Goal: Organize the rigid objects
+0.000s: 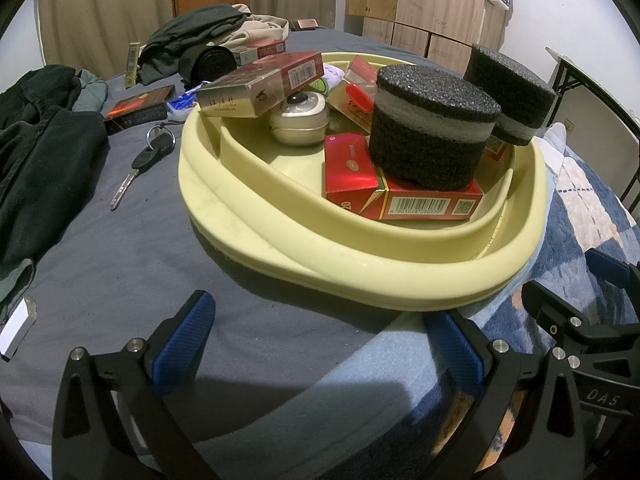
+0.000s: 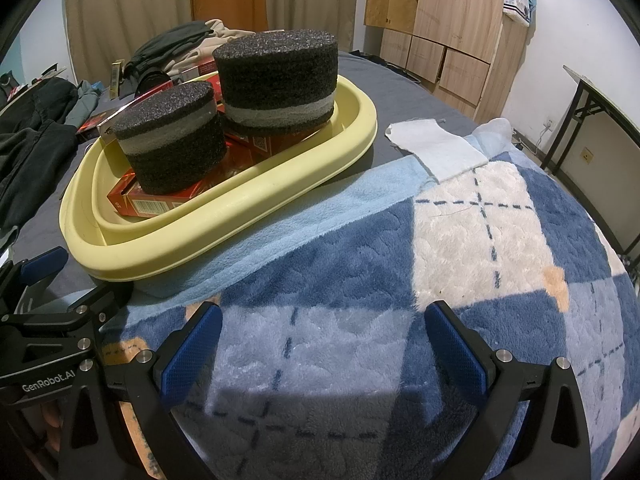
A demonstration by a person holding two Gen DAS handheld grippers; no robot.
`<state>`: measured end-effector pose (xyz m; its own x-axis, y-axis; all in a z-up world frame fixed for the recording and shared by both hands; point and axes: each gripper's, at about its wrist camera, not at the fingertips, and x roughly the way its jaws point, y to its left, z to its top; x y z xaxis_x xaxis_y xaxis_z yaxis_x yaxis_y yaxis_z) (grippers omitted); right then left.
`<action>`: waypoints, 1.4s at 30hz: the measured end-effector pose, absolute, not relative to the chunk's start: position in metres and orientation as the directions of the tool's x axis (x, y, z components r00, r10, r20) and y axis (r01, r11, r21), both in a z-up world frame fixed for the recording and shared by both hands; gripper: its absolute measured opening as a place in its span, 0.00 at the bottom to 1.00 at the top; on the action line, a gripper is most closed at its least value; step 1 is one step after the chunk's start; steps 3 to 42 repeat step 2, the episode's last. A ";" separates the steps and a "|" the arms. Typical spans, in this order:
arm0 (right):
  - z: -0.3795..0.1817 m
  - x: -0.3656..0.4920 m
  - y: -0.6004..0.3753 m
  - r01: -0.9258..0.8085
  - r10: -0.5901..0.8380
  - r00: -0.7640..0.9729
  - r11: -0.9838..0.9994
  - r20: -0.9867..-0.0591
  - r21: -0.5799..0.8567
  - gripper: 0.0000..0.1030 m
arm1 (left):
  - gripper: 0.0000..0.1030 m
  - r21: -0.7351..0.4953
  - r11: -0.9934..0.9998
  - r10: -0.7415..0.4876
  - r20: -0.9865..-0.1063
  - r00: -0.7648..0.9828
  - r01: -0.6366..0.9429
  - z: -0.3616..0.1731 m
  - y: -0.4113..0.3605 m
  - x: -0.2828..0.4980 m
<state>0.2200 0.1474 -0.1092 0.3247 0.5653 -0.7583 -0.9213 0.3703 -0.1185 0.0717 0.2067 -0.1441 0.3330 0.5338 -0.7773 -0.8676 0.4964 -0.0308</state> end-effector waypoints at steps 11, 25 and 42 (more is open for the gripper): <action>-0.109 0.220 0.147 -0.921 0.565 0.325 0.370 -0.758 -0.118 1.00 | 1.00 -0.032 0.497 0.533 -0.778 0.334 -0.867 -0.145 0.207 0.071; -0.109 0.220 0.147 -0.921 0.565 0.325 0.370 -0.758 -0.118 1.00 | 1.00 -0.032 0.497 0.533 -0.778 0.334 -0.867 -0.145 0.207 0.071; -0.109 0.220 0.147 -0.921 0.565 0.325 0.370 -0.758 -0.118 1.00 | 1.00 -0.032 0.497 0.533 -0.778 0.334 -0.867 -0.145 0.207 0.071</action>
